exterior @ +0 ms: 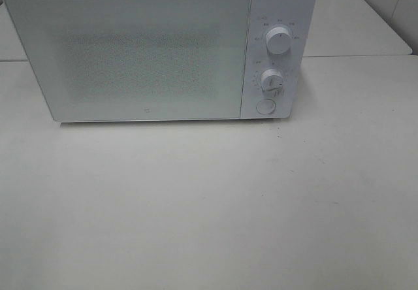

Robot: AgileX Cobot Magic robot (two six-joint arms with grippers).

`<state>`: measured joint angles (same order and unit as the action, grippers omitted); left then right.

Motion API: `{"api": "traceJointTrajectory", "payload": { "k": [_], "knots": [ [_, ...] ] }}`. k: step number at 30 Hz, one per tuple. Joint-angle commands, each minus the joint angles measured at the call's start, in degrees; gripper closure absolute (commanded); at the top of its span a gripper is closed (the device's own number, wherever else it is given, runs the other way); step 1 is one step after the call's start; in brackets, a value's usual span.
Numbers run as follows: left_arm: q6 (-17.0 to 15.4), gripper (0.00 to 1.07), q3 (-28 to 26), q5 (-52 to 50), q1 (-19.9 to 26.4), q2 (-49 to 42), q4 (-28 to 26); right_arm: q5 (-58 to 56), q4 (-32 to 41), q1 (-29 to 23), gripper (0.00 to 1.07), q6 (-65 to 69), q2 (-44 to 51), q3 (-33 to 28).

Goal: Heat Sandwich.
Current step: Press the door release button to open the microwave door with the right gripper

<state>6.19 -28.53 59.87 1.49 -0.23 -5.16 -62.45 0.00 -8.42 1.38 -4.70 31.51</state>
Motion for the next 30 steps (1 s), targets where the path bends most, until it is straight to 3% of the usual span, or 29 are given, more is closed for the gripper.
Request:
{"api": "traceJointTrajectory", "payload": {
  "k": [1,7,30],
  "knots": [
    [-0.17,0.07,0.11,-0.92,0.11,-1.55,-0.29,1.72,0.46,2.35,0.31,-1.38,3.21,-1.95],
    [-0.17,0.07,0.11,-0.92,0.11,-1.55,-0.29,3.04,0.57,4.47,0.31,-1.38,6.42,-2.64],
    [-0.17,0.07,0.11,-0.92,0.11,-1.55,-0.29,3.04,0.52,4.41,0.31,-1.09,6.42,-2.64]
  ]
}}
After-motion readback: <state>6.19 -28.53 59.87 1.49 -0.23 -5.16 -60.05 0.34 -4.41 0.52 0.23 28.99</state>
